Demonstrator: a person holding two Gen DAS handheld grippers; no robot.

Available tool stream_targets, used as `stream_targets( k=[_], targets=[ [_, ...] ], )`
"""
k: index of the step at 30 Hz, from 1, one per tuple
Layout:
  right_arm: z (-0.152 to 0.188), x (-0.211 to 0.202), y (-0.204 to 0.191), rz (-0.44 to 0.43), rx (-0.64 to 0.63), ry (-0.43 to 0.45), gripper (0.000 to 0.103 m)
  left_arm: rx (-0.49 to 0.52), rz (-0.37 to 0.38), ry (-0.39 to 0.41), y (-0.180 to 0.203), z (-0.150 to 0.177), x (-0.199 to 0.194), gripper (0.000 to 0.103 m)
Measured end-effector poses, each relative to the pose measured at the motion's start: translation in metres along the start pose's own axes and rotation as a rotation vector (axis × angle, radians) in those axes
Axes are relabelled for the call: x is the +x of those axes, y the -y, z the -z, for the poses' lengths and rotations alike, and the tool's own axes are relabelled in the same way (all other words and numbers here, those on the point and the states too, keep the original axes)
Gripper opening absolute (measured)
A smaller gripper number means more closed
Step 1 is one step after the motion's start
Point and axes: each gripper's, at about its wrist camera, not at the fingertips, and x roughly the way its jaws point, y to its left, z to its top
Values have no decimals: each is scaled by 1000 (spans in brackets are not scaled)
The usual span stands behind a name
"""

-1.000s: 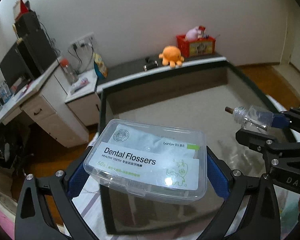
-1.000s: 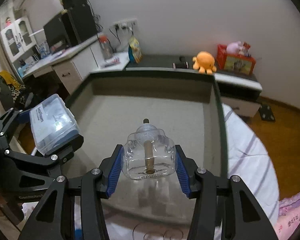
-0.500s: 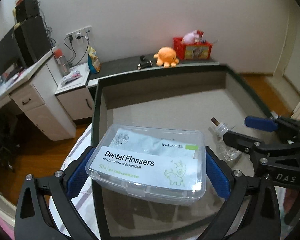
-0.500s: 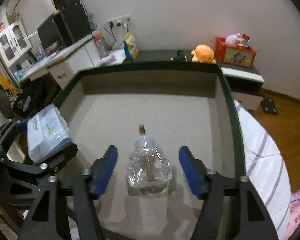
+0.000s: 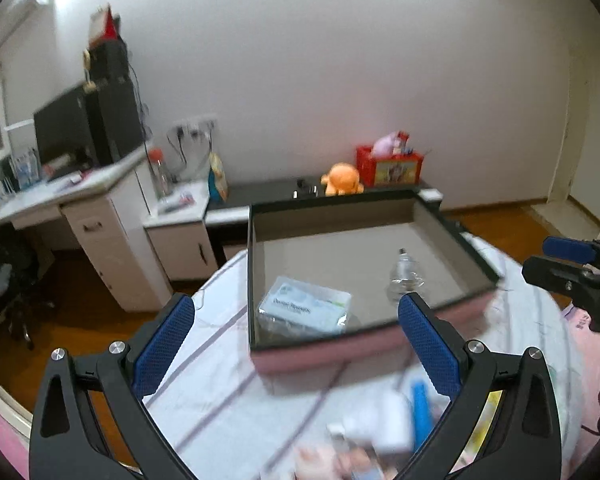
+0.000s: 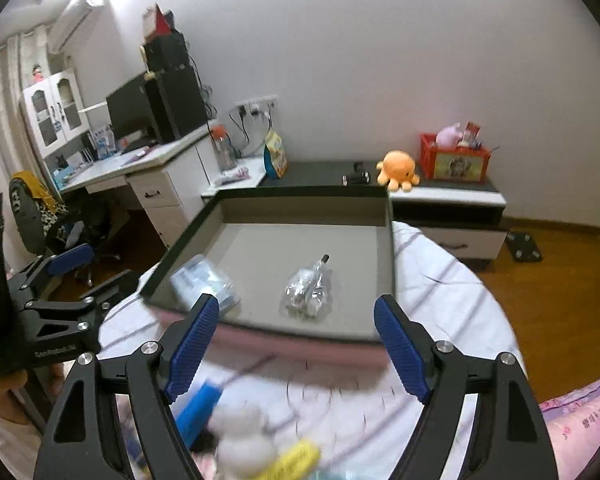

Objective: Organize rigid objects
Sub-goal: 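Move both tools back over the items on the bed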

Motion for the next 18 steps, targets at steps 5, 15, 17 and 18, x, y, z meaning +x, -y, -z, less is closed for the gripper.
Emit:
stream_targets(
  k=[5, 15, 17, 18],
  targets=[
    [36, -63, -12, 10, -10, 109, 83, -14, -34, 137, 14, 29, -85, 103],
    [103, -146, -39, 93, -55, 246, 84, -6, -30, 243, 47, 77, -167, 103],
    [108, -152, -38, 90, -56, 249, 84, 8, -30, 240, 52, 81, -168, 103],
    [110, -154, -38, 103, -60, 249, 84, 13, -27, 237, 55, 82, -168, 103]
  ],
)
